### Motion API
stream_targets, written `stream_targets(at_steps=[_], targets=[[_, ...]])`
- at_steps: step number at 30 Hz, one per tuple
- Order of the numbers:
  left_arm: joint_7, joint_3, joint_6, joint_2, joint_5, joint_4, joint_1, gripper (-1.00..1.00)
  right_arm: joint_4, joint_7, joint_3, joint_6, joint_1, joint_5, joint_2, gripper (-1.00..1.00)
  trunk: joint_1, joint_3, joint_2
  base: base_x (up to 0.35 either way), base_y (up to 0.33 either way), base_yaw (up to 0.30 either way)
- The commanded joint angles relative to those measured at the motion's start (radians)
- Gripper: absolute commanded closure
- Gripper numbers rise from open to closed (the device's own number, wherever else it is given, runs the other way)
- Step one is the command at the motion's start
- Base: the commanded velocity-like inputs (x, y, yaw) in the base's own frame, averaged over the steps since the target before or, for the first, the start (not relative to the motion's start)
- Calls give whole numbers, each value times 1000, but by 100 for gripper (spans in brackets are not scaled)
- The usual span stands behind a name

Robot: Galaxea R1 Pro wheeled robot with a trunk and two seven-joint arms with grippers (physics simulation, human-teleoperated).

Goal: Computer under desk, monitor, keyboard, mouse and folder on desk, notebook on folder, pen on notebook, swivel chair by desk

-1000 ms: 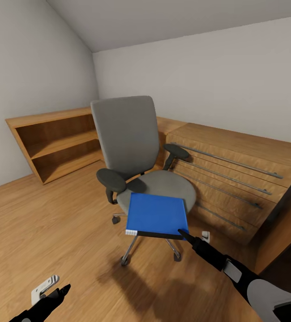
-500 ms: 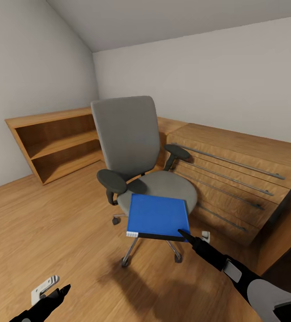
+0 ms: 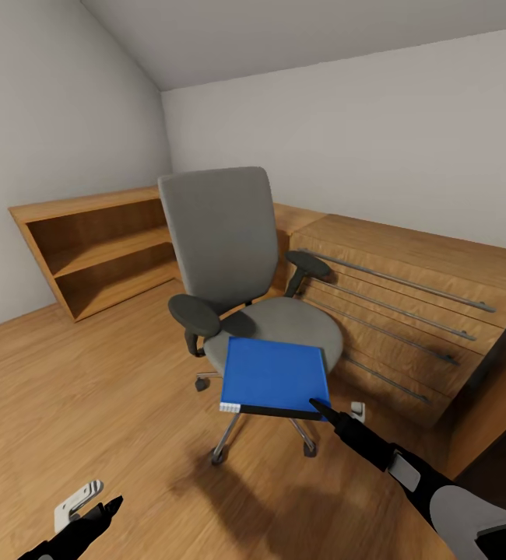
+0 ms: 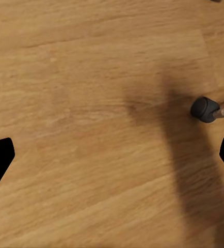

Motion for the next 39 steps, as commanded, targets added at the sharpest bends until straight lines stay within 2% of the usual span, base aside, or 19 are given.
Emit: stream_targets(at_steps=[1,4,5,23,39], targets=[[0,2,6,0,7,-1,0,-100,0,3,7,10,-1,-10,-1,-100,0,-1,0,0,0,0],[0,2,6,0,7,0,-1,-100,0,3,7,10,-1,-10,-1,-100,0,-1,0,0,0,0],[0,2,6,0,7,2,-1,-100,0,3,7,10,-1,-10,-1,100,0,-1,0,0,0,0],[0,3,6,0,7,7,-1,-100,0,3,7,10,-1,-10,-1,100,0,-1,0,0,0,0],[0,3,5,0,5,7,0,-100,-1,3,7,10,-1,-10,-1,100,-62,49,112,0,0,0]])
